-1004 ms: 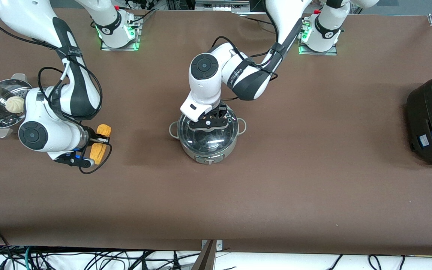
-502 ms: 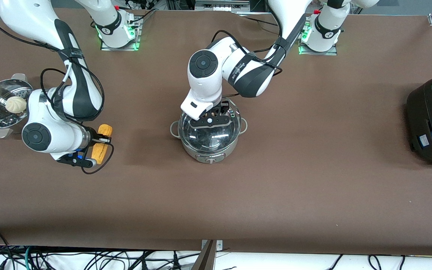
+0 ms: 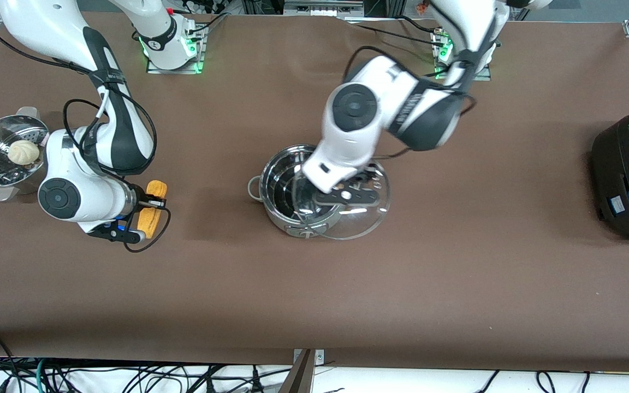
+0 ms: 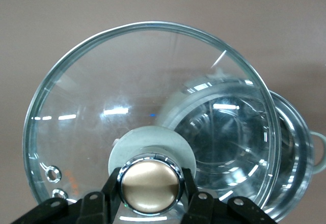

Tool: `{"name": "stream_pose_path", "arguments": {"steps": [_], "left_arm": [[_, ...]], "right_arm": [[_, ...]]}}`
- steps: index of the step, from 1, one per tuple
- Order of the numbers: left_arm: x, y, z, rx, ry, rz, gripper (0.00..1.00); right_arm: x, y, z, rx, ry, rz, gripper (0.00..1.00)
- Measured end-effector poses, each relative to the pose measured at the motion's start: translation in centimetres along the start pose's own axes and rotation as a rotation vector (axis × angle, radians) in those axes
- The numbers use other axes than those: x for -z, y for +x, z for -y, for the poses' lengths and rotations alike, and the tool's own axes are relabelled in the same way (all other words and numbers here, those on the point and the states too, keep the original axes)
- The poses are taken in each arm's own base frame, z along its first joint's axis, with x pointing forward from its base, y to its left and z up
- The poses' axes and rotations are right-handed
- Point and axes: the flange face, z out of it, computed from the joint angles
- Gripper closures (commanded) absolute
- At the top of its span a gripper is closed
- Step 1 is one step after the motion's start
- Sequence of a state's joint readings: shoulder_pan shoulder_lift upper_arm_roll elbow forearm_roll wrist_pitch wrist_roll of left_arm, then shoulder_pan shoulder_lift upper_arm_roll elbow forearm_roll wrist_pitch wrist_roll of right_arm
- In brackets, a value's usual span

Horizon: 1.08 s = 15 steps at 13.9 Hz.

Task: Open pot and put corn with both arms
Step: 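Lift the glass lid off the pot with the left gripper, then lower the corn into the pot while the left gripper sets the lid down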

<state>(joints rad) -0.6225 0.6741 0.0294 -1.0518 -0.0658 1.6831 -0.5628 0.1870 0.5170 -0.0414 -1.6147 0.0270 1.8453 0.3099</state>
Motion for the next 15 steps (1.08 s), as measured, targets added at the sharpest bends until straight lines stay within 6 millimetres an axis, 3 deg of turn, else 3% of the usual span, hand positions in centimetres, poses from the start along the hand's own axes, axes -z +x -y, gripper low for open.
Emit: {"name": "stream_pose_path", "arguments": {"steps": [2,4,6,10,13,15], "left_arm": [[0.6,1.5,3.6,-0.066,0.007,0.014,0.8],[-0.6,2.8,7.2,-0.12,0.02,0.046,0.8],[-1.8,4.0,11.2,-0.157,0.049,0.072,0.8],[-3.2,5.4,19.2,-0.219,0.073,0.1,0.79],[-4.1,5.1,22.9,-0.248,0.061,0.089,0.79],[-4.8,4.8,24.8,-0.272,0.055,0.078,0.79]], "right_arm": [[0.3,-0.2,0.7,0.009,0.005,-0.004,0.86],[1.5,-1.1,3.3,-0.004,0.013,-0.017,0.86],[3.7,-3.1,8.1,-0.033,0.03,-0.037,0.86],[8.2,-9.8,19.0,-0.031,0.093,-0.081,0.85],[8.6,-13.9,25.2,-0.008,0.139,-0.133,0.85],[7.4,-16.6,29.5,-0.015,0.149,-0.18,0.85]]}}
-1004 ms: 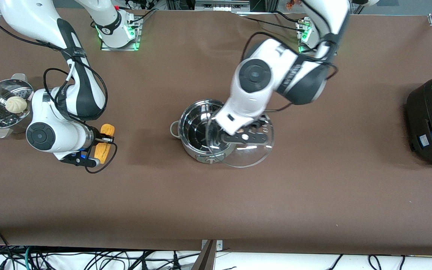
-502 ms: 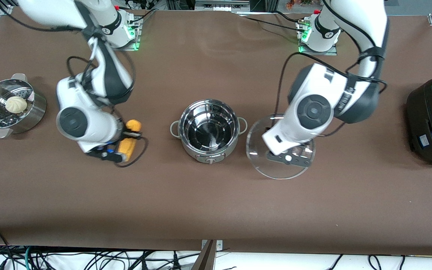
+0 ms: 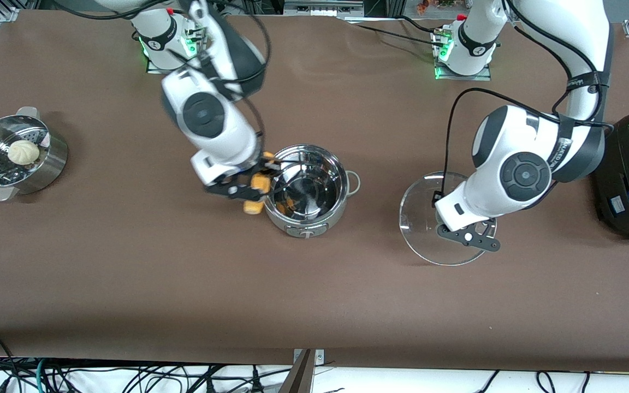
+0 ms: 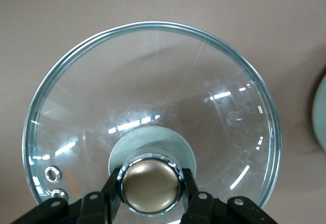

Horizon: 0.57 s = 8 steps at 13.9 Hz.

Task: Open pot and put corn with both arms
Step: 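Lower the corn into the pot while the left gripper sets the lid down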

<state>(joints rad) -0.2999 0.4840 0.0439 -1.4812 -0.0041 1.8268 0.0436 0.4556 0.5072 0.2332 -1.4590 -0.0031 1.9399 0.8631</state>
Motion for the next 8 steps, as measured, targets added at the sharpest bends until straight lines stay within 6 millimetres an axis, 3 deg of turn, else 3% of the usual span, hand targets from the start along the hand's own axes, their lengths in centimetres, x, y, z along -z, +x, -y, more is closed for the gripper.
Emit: {"name": "stream_pose_path", "arguments": {"steps": [2,4,6,8], "left_arm": [[-1.0,-0.9,2.5,-0.026,-0.005,-0.009,0.79],[-2.2,-2.1,5.4,-0.051,-0.01,-0.014,0.79],[-3.6,-3.5,8.1,-0.069,-0.015,-0.02,0.79],[-5.1,-4.7,9.7,-0.071,-0.02,-0.019,0.78]], "right_arm": [[-2.8,-2.8,3.3,0.002,-0.032,-0.047,0.85],[-6.5,-4.4,5.0,0.025,-0.078,-0.08,0.85],[-9.8,-4.4,5.6,0.047,-0.092,-0.094,0.85],[-11.8,-3.9,5.7,0.05,-0.087,-0.098,0.85]]}}
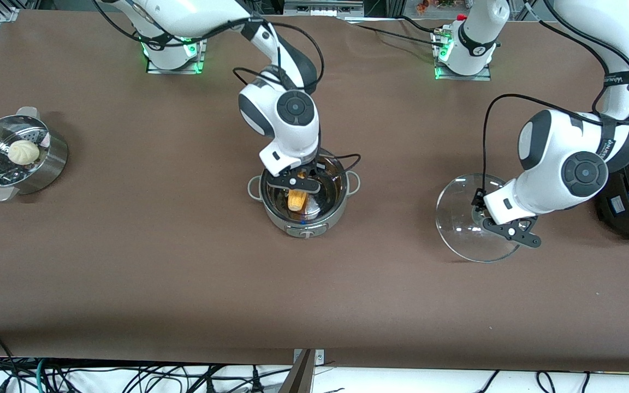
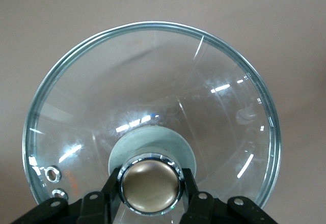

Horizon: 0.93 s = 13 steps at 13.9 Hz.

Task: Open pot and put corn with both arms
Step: 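Lower the corn into the pot while the left gripper sets the lid down, then open both grippers, releasing the corn and the lid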

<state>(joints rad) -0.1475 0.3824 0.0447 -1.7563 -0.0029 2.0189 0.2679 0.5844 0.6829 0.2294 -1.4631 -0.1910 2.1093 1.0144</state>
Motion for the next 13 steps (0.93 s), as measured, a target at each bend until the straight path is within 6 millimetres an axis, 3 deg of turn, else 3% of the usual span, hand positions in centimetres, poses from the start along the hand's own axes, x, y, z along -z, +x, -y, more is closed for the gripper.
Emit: {"name": "stream_pose_path", "arguments": {"steps": [3,4,5,6,7,8,11,12,13], "left_arm": [[-2.7,-1.5,1.2,-0.011,0.003,-0.021,0.78],[-3.6,-1.9,1.4,-0.009,0.002,-0.022,0.78],[-4.4,-2.5,1.6,-0.005,-0.001,-0.018,0.78],[-4.9,-2.9,2.1,0.001,-0.005,-0.011,0.78],[-5.3,-3.3,2.6,0.001,-0.008,-0.009,0.78],[-5.6,-3.6,3.3,0.002,-0.009,-0.01,0.78],[-6.8,-4.6,4.5,0.009,-0.012,-0.01,0.75],[-7.3,-4.8,4.4,0.007,-0.015,-0.003,0.68],[-7.7,-5.0,4.3,0.005,-0.018,0.004,0.55]], "right_arm": [[-1.9,-0.2,0.1,0.004,-0.008,0.014,0.84],[-2.5,-0.3,0.4,0.007,-0.002,0.013,0.77],[-2.9,-0.4,0.6,0.01,0.005,0.012,0.52],[-3.2,-0.5,0.7,0.012,0.007,0.012,0.18],[-3.2,-0.6,0.8,0.013,0.009,0.012,0.07],[-3.1,-0.6,0.9,0.013,0.011,0.01,0.01],[-1.6,-0.1,1.1,0.011,0.031,-0.008,0.0],[-0.3,0.2,1.1,0.009,0.041,-0.02,0.0],[1.3,0.4,0.9,0.007,0.045,-0.031,0.0]]}}
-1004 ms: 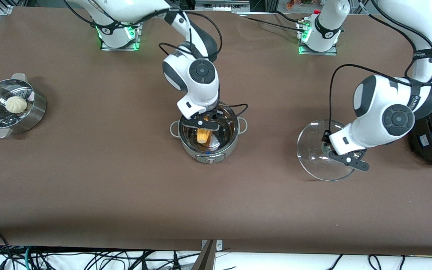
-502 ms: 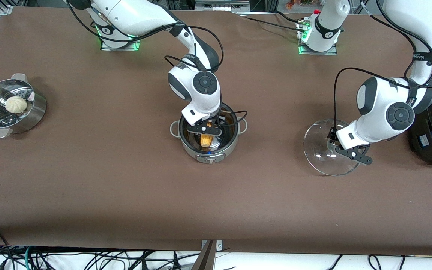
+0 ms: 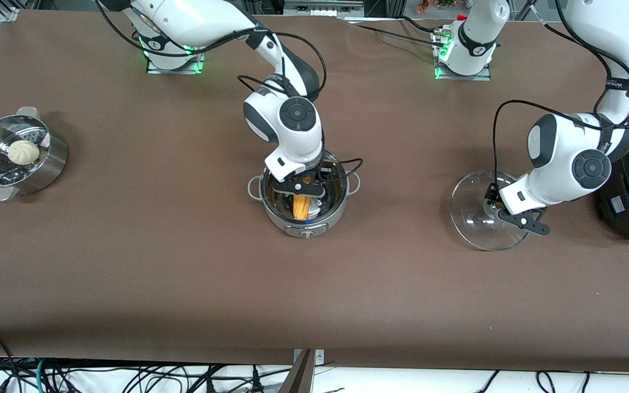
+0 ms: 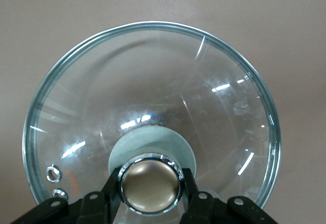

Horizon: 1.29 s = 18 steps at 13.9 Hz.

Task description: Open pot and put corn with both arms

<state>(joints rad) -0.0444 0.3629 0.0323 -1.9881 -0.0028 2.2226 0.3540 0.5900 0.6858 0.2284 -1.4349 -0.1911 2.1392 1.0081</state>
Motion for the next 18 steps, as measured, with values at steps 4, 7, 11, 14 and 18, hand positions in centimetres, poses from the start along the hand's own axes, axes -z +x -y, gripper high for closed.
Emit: {"name": "stream_pose_path", "arguments": {"steps": [4,7,11,14,18], "left_arm": [[-0.8,-0.1,-0.2,-0.003,-0.004,0.009,0.3],[-0.7,0.0,-0.2,-0.003,-0.003,0.006,0.26],[3.3,0.1,-0.1,0.032,-0.025,0.04,0.26],[12.4,0.0,0.1,0.119,-0.041,0.076,0.17],[23.3,-2.5,-1.2,0.31,-0.035,0.054,0.0]], "right_arm": [[7.1,1.5,-2.3,-0.043,-0.008,-0.005,0.0],[11.3,3.5,-6.1,-0.035,-0.05,0.018,0.0],[16.7,7.6,-14.8,0.016,-0.088,0.106,0.0],[20.6,10.9,-24.0,0.075,-0.118,0.169,0.0],[24.4,14.1,-36.8,0.098,-0.064,0.197,0.0]]}}
